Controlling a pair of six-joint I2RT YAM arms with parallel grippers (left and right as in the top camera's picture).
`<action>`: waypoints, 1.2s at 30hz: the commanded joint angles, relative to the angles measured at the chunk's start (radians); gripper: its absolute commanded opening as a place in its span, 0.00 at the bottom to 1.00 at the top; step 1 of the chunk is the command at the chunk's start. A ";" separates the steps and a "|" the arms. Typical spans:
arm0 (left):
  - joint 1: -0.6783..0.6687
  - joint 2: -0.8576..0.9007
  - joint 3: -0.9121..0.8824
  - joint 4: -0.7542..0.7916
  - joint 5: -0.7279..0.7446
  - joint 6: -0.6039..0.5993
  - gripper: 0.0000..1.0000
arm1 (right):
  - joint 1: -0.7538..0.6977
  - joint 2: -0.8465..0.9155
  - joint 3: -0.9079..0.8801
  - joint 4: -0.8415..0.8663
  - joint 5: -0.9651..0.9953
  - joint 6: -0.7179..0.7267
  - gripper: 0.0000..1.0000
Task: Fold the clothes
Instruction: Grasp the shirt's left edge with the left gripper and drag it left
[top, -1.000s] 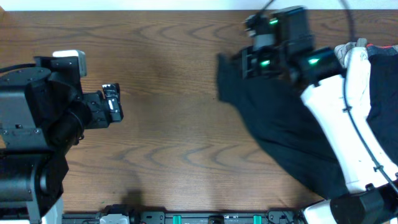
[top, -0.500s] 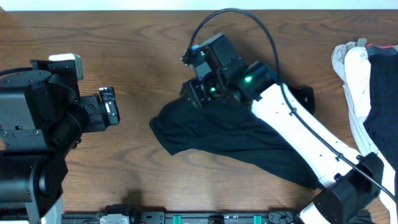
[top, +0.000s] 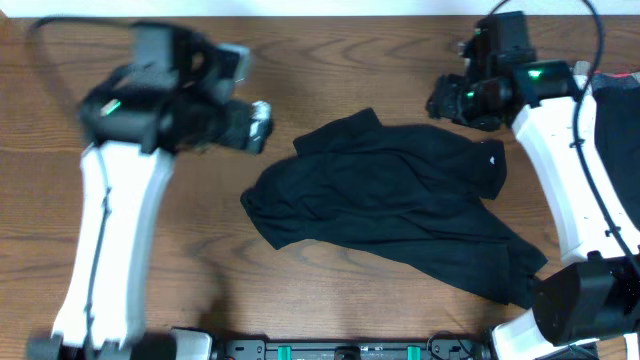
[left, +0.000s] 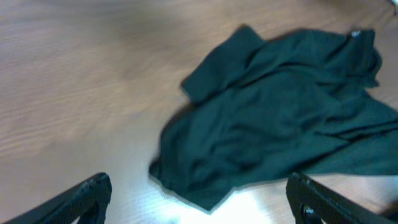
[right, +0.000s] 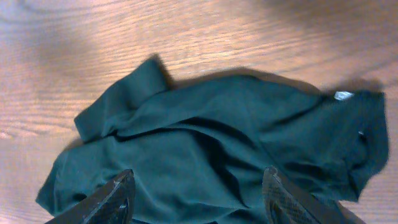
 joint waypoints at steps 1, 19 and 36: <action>-0.060 0.153 -0.016 0.091 0.039 0.103 0.91 | -0.039 -0.025 0.014 -0.028 -0.059 0.017 0.64; -0.224 0.716 -0.016 0.509 0.035 0.162 0.89 | -0.055 -0.025 0.014 -0.100 -0.035 -0.042 0.65; -0.113 0.722 0.005 0.475 -0.555 -0.226 0.06 | -0.055 -0.024 0.009 -0.106 0.018 -0.042 0.67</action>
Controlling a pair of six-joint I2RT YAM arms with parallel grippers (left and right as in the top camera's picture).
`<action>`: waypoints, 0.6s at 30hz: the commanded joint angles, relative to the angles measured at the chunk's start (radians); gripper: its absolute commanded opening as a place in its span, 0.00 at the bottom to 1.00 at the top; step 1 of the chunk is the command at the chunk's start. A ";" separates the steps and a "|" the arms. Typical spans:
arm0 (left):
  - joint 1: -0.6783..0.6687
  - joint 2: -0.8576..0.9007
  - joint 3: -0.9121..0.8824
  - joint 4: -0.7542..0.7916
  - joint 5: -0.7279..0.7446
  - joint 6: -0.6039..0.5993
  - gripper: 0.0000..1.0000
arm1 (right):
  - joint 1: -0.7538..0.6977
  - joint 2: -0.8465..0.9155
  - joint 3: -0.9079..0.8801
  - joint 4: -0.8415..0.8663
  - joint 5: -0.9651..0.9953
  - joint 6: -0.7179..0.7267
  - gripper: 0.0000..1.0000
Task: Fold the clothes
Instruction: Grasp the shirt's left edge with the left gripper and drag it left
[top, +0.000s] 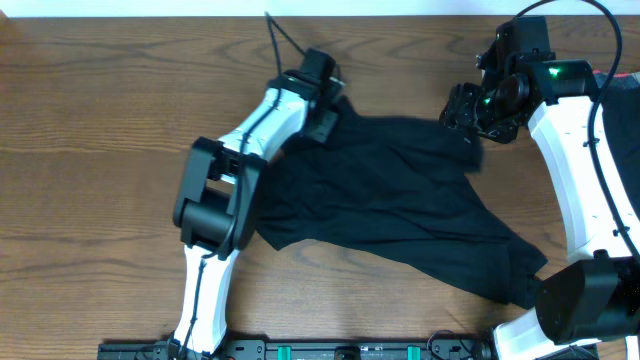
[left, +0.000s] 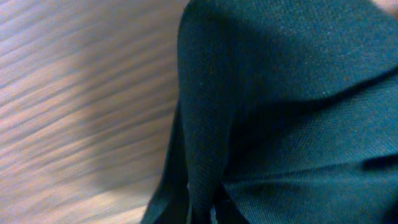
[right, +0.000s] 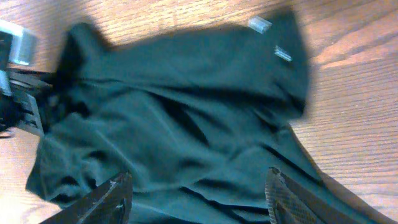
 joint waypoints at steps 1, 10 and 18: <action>0.114 -0.003 -0.002 -0.040 -0.230 -0.184 0.06 | -0.005 -0.023 0.004 -0.003 0.034 -0.012 0.67; 0.366 -0.028 -0.001 -0.157 -0.232 -0.339 0.06 | -0.005 -0.020 -0.114 0.059 0.043 -0.042 0.70; 0.509 -0.076 0.009 -0.201 -0.114 -0.355 0.21 | -0.005 -0.020 -0.299 0.209 0.043 -0.098 0.71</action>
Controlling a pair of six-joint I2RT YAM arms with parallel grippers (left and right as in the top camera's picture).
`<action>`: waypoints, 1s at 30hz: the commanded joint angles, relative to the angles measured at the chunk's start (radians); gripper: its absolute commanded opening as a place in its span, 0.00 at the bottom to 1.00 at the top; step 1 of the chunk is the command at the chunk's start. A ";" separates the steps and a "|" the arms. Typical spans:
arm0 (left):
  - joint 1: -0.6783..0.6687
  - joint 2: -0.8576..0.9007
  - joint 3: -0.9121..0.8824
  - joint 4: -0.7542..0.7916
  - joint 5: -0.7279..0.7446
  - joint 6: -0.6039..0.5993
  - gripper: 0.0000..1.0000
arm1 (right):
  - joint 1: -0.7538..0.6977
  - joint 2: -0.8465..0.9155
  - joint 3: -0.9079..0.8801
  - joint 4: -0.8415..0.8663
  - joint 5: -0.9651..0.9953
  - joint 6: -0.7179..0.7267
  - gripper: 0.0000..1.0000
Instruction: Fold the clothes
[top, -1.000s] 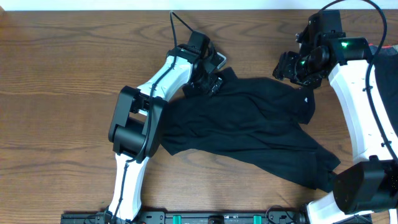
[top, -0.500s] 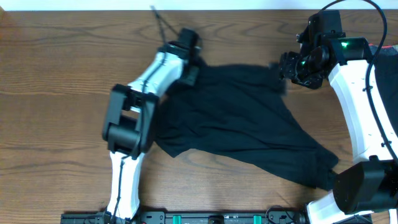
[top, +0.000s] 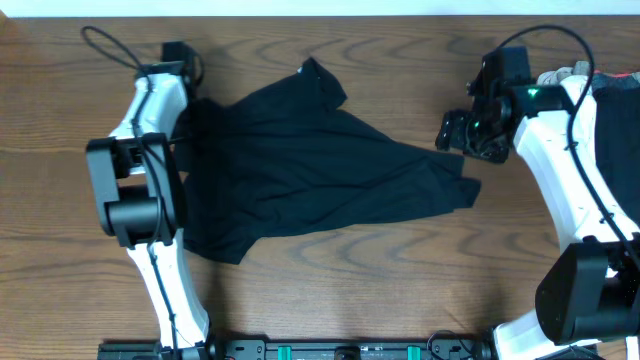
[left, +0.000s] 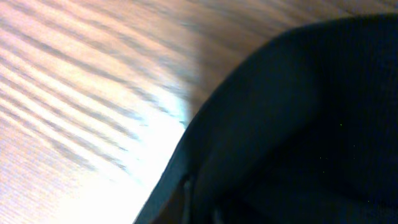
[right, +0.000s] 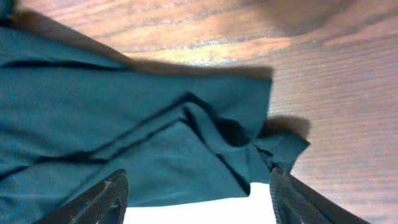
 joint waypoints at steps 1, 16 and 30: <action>0.034 -0.080 0.008 -0.006 0.065 0.000 0.25 | -0.004 -0.018 -0.064 0.062 0.010 -0.054 0.71; 0.020 -0.488 0.008 -0.209 0.209 0.082 0.59 | 0.052 -0.010 -0.299 0.405 -0.192 -0.124 0.54; 0.020 -0.691 0.008 -0.466 0.236 0.081 0.64 | 0.070 0.089 -0.362 0.510 -0.135 -0.117 0.54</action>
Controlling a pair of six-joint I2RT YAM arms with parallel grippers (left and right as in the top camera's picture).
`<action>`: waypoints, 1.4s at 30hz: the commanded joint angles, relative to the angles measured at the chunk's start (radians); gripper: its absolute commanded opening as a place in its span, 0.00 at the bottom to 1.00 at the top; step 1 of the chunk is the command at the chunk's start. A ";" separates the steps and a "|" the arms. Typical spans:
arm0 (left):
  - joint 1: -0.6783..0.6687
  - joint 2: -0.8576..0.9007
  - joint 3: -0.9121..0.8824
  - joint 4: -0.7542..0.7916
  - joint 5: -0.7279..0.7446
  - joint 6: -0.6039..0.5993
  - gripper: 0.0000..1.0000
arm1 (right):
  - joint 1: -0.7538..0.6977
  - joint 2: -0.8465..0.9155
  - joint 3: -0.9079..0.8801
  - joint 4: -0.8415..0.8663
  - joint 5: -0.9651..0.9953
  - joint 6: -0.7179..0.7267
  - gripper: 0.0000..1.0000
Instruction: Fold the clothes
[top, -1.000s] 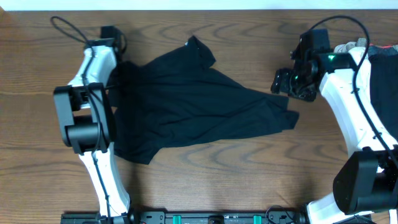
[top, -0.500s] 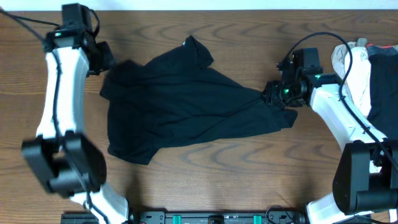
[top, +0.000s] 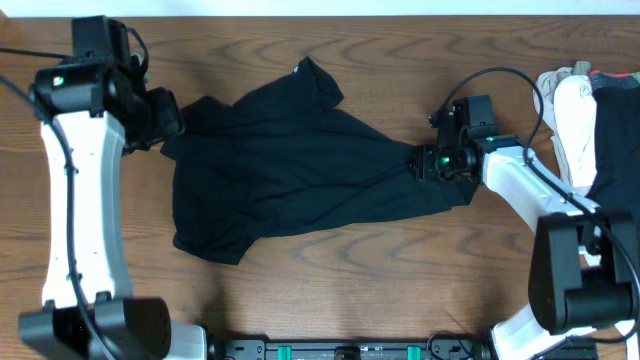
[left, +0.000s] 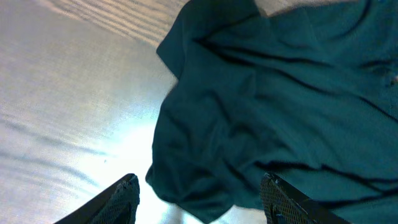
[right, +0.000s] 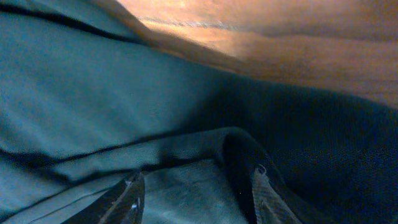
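A black garment (top: 290, 175) lies spread across the middle of the wooden table, one sleeve pointing to the far edge. My left gripper (top: 165, 115) hovers open at the garment's upper left corner; in the left wrist view its fingers (left: 127, 196) frame the rumpled cloth (left: 261, 93) from above, holding nothing. My right gripper (top: 425, 162) is down at the garment's right edge. In the right wrist view it stands open (right: 198, 177), low against the cloth (right: 93, 93), with a fold lying between its fingers.
A pile of other clothes (top: 600, 100), white, black and red, lies at the table's right edge, behind the right arm. Bare wood (top: 330, 290) shows in front of the garment and at the far left.
My left gripper has let go of the garment's left corner and now hangs open a little above it. My right gripper has come from beside the garment's right tip down onto that edge.
The garment first lay crumpled centre-right with both grippers open above it. Then my left gripper was at its upper sleeve. Then the cloth lay shifted left and spread out, the left gripper at its far left corner. Now that corner is released and the right gripper is on the right edge.
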 joint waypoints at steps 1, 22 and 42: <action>0.001 -0.060 0.007 -0.051 0.014 0.010 0.64 | 0.018 0.046 -0.011 0.016 -0.009 -0.011 0.52; 0.001 -0.112 -0.064 -0.276 0.079 0.014 0.64 | 0.006 -0.355 -0.011 -0.172 0.019 -0.015 0.01; -0.275 -0.258 -0.888 0.192 0.218 -0.034 0.59 | 0.006 -0.434 -0.011 -0.236 0.022 -0.013 0.02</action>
